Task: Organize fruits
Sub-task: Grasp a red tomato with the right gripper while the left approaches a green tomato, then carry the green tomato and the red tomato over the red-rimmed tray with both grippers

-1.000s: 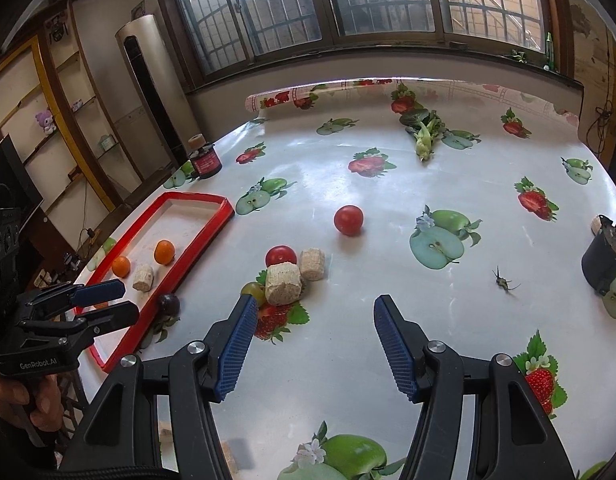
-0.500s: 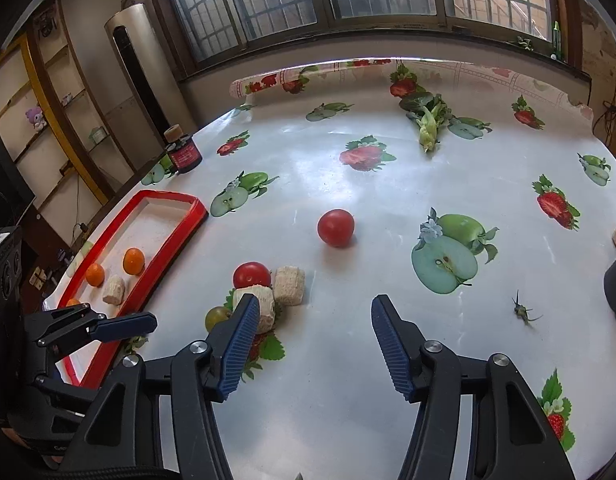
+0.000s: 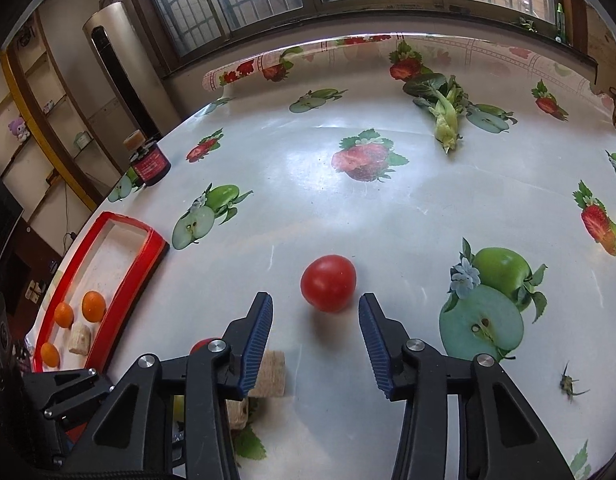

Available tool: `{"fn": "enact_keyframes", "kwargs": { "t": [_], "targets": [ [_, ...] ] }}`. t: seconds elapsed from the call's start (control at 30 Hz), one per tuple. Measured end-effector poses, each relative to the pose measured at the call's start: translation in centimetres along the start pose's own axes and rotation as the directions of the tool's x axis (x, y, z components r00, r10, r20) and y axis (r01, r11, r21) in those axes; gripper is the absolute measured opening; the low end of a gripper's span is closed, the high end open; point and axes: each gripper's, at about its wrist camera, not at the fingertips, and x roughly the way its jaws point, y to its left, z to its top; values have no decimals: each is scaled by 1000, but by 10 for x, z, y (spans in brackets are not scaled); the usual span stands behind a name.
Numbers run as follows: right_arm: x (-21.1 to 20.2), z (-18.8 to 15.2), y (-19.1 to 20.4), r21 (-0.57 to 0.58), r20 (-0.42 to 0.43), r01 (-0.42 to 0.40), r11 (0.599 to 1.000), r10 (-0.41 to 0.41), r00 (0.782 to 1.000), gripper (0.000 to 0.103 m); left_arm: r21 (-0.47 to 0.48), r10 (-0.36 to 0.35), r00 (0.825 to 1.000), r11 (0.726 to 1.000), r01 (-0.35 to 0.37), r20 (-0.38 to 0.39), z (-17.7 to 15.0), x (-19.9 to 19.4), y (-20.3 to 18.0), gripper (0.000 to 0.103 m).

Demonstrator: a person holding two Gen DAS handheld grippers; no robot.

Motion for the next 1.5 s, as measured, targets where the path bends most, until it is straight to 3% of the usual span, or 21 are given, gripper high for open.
{"fn": "enact_keyframes", "kwargs": {
  "t": [0.13,0.43,0.77,1.5],
  "targets": [
    [11,0,-4,15,0,31,999,-31,1000,32,4,-5,1000,1000,5,6,-2,-3,2,22],
    [-24,-13,2,0,47,27,1000,-27,999,31,-21,-20,999,1000,21,43,-7,-22,4,22],
    [-65,-25,31,-34,93,-23,999,26,995,31,-40,17,995,999,-14,95,-16,-55,11,22],
    [-80,-38,101,-145,88,-75,987,88,992,31,-127,126,978,986,-106,166,-40,-111,60,22]
  ]
}}
